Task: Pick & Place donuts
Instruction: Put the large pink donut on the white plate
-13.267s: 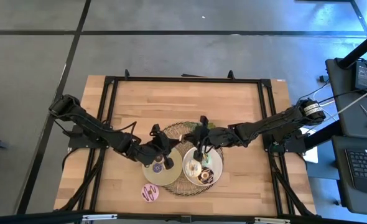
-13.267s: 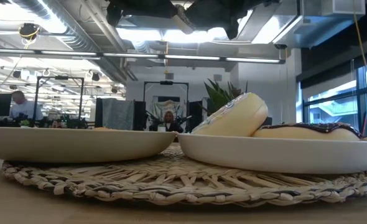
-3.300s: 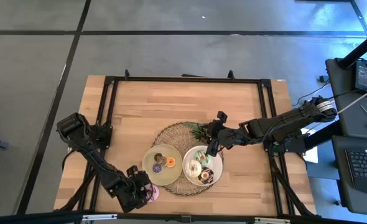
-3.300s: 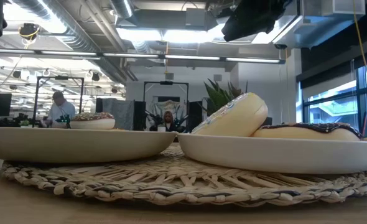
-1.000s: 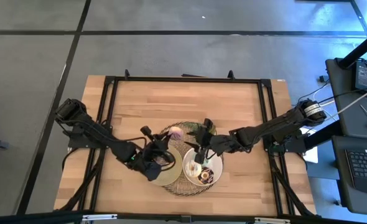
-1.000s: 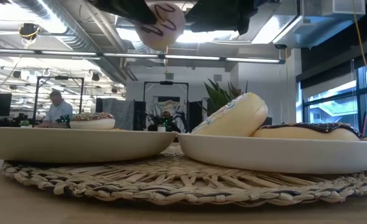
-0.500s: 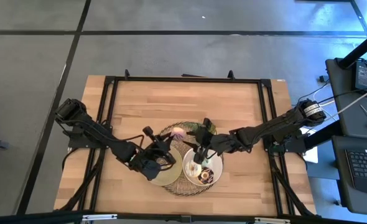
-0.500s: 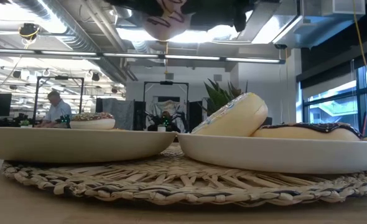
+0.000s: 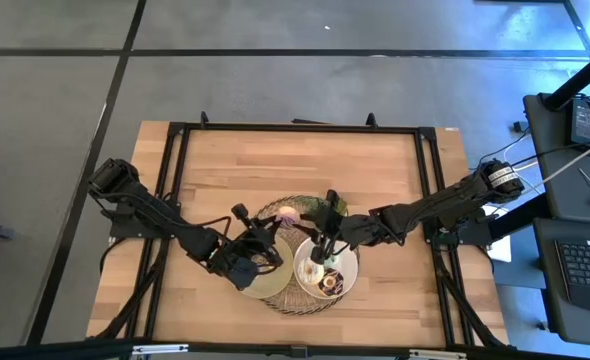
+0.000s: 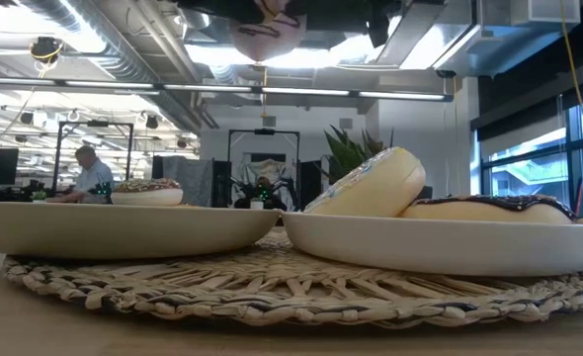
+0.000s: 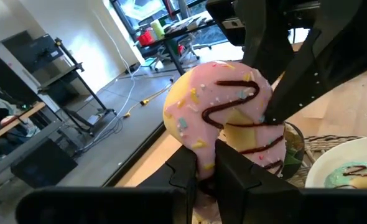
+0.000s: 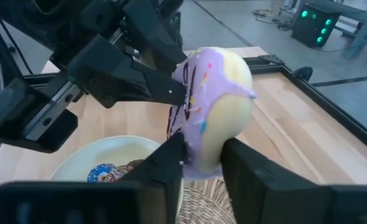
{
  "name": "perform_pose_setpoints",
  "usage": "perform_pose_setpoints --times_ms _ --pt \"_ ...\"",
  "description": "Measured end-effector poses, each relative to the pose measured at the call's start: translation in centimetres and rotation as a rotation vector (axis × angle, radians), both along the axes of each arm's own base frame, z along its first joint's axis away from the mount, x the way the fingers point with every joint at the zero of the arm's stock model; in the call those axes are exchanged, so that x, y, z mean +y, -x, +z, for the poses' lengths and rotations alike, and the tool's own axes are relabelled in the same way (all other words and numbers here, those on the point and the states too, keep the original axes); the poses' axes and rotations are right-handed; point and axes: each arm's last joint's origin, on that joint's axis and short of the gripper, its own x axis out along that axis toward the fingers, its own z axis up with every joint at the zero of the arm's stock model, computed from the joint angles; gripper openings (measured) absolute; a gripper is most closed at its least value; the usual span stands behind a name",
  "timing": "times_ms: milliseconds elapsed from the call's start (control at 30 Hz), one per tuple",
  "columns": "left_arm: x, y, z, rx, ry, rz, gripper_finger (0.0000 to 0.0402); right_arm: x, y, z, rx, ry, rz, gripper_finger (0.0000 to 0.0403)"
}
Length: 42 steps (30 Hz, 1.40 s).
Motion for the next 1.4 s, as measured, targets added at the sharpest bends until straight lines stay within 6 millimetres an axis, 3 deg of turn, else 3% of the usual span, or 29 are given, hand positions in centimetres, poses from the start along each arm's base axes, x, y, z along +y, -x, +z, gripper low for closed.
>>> perform_pose_setpoints --times_ms 300,800,967,1167,1400 --pt "0.0 0.0 -0.1 0.008 0.001 -0.007 0.0055 0.0 0.0 0.0 0.005 0.001 0.003 0.0033" --pt "-3.5 2.5 0.3 0.011 -0.134 -0.011 0.0179 -0.4 1.3 0.9 0.042 -0.025 -0.007 0.0033" --pt "-4.5 3.5 0.5 -0.003 -0.202 0.039 0.0198 -0.7 3.7 1.5 0.194 -0.208 0.103 0.0032" --pt "-4.7 3.6 0.6 0.003 -0.212 0.036 0.0201 -0.9 6.4 0.4 0.489 -0.438 0.121 0.0038" --pt "-4.2 3.3 0.6 -0.015 -0.194 0.057 0.0194 -0.8 7.9 -0.6 0.693 -0.516 0.122 0.0039"
